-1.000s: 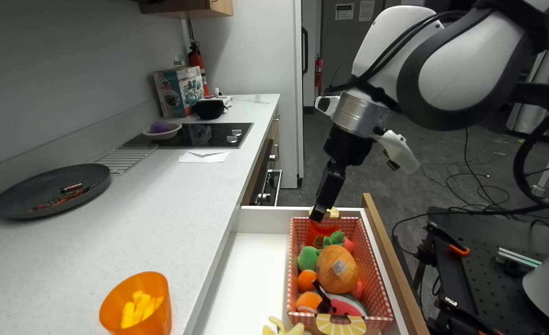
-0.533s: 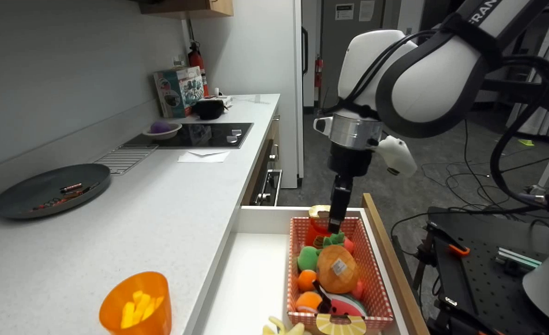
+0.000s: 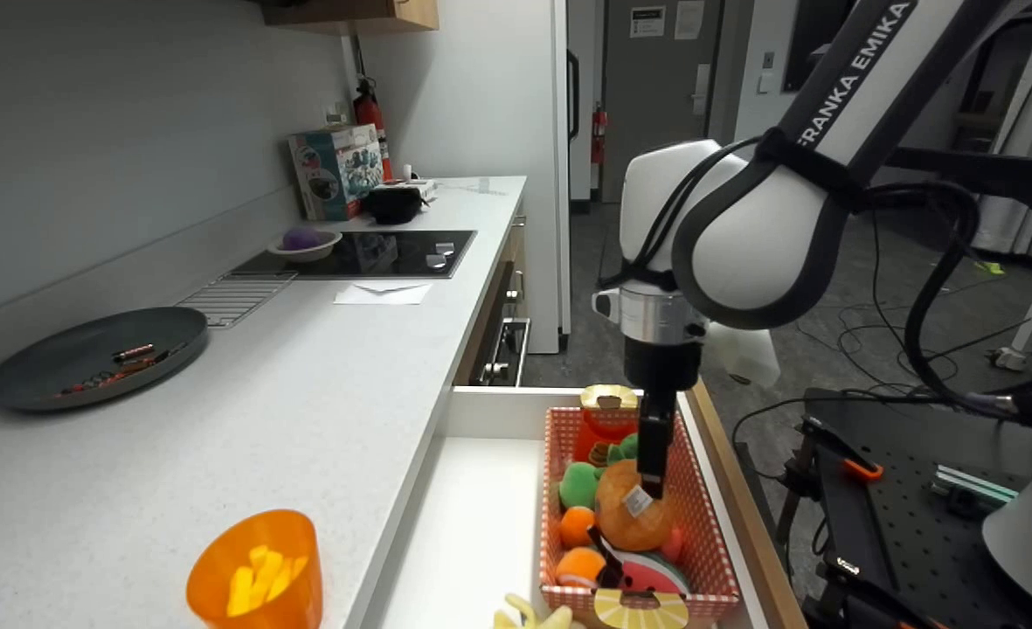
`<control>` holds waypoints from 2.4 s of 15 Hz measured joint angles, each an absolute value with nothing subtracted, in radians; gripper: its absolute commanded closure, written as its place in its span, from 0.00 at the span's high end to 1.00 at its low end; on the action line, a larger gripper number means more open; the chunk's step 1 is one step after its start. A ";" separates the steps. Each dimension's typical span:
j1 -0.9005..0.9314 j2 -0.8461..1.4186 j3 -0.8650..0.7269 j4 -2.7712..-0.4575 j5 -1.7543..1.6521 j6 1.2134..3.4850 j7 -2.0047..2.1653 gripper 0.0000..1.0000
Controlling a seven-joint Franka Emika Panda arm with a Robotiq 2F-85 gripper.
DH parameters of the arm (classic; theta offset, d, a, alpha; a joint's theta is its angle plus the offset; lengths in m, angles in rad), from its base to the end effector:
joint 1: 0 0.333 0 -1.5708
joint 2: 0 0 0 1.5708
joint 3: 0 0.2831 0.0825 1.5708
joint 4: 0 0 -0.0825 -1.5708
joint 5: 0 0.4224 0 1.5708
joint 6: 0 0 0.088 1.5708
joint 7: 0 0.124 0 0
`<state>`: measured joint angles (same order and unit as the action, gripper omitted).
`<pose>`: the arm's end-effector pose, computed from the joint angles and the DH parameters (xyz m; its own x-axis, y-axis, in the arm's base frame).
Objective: Remove the pineapple and pear plushies from the drawer, put them on the counter and then close the drawer
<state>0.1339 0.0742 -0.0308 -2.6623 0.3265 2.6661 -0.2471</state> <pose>0.4221 0.0363 0.1232 0.9968 0.0580 -0.0551 0.0497 -0.9886 -0.1420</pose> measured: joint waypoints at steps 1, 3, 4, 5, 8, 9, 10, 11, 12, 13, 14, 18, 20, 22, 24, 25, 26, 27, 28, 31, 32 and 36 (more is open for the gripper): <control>0.132 0.097 -0.008 -2.654 0.361 2.666 -0.261 1.00; 0.120 0.141 0.042 -2.631 0.430 2.666 -0.299 1.00; 0.111 0.162 0.063 -2.618 0.451 2.666 -0.315 1.00; 0.100 0.181 0.081 -2.605 0.463 2.666 -0.328 1.00; 0.067 0.227 0.099 -2.575 0.446 2.669 -0.355 0.65; 0.054 0.238 0.099 -2.568 0.434 2.672 -0.365 0.58; 0.041 0.246 0.099 -2.561 0.422 2.673 -0.373 0.51; 0.029 0.250 0.099 -2.556 0.406 2.673 -0.378 0.43; 0.020 0.251 0.099 -2.552 0.385 2.673 -0.379 0.37; 0.016 0.250 0.099 -2.548 0.365 2.673 -0.377 0.29; 0.016 0.247 0.100 -2.545 0.341 2.670 -0.367 0.23; 0.038 0.206 0.114 -2.527 0.209 2.603 -0.277 0.05; 0.058 0.168 0.118 -2.501 0.132 2.523 -0.233 0.04; 0.077 0.128 0.122 -2.456 0.065 2.447 -0.209 0.05; 0.089 0.099 0.124 -2.403 0.016 2.415 -0.204 0.05; 0.092 0.092 0.124 -2.374 -0.005 2.415 -0.204 0.05; 0.092 0.090 0.124 -2.344 -0.022 2.419 -0.204 0.05; 0.092 0.091 0.123 -2.316 -0.030 2.432 -0.205 0.05; 0.092 0.096 0.122 -2.292 -0.034 2.459 -0.206 0.05; 0.091 0.132 0.115 -2.241 -0.035 2.597 -0.205 0.05; 0.090 0.154 0.113 -2.230 -0.035 2.660 -0.205 0.05; 0.082 0.275 0.107 -2.198 -0.035 2.931 -0.206 0.05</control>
